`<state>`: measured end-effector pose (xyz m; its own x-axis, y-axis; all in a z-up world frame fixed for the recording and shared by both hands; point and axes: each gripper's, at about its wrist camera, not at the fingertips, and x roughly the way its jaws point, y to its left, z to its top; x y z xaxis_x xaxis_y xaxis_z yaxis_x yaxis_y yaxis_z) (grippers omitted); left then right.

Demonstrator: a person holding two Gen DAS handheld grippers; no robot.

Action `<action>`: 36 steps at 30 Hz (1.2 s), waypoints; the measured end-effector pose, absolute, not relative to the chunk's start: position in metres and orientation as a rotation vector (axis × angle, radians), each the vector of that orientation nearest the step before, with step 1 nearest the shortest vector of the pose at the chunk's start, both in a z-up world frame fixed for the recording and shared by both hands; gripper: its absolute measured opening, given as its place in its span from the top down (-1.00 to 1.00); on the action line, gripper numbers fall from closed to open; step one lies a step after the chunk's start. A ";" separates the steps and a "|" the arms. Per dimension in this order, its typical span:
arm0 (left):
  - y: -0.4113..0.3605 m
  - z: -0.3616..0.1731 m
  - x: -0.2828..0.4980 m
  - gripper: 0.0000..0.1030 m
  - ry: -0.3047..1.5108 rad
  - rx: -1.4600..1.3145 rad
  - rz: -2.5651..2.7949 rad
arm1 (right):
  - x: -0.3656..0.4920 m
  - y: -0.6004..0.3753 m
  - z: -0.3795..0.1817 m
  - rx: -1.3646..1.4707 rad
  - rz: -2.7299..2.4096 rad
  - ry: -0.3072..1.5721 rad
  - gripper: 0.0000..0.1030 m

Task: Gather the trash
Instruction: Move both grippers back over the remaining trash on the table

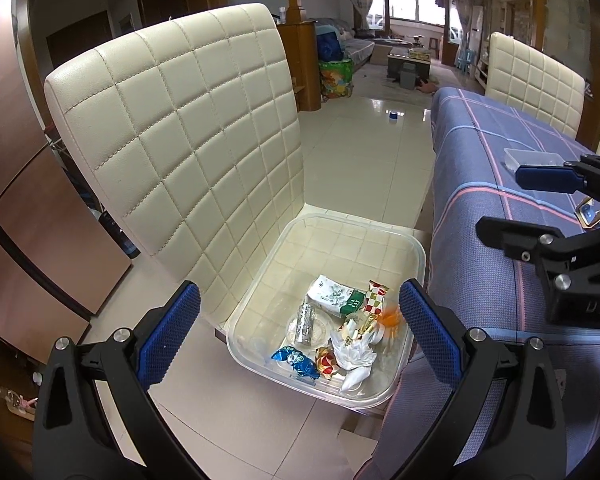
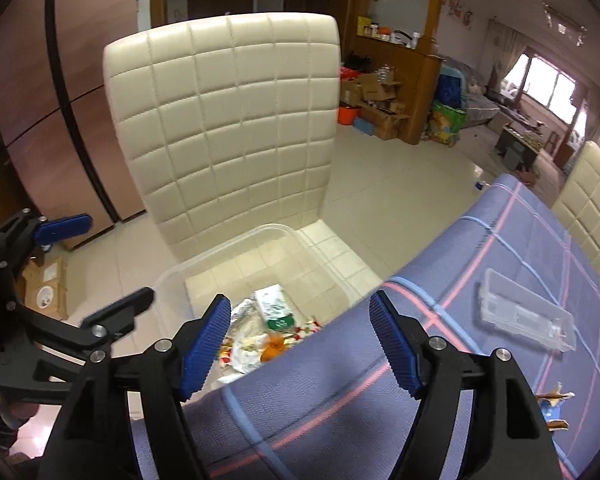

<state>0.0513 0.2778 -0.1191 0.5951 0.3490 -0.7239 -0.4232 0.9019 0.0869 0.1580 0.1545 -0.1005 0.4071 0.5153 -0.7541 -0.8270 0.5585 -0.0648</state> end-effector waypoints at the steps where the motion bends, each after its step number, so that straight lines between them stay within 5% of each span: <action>1: 0.277 -0.118 0.052 -0.91 0.817 -0.099 0.445 | 0.160 0.151 -0.101 -0.462 0.878 0.763 -0.36; 26: 0.151 -0.103 0.110 -0.93 0.823 0.032 0.183 | 0.247 -0.070 -0.114 -0.228 0.404 0.832 -0.54; 36: 0.117 -0.106 0.151 -0.93 0.849 0.088 0.136 | 0.270 -0.079 -0.135 -0.207 0.446 0.864 -0.54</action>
<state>0.1510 0.1169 -0.1062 0.6531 0.1551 -0.7412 -0.0849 0.9876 0.1318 0.2704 -0.0793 -0.1355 0.5650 0.2938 -0.7710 -0.4581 0.8889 0.0030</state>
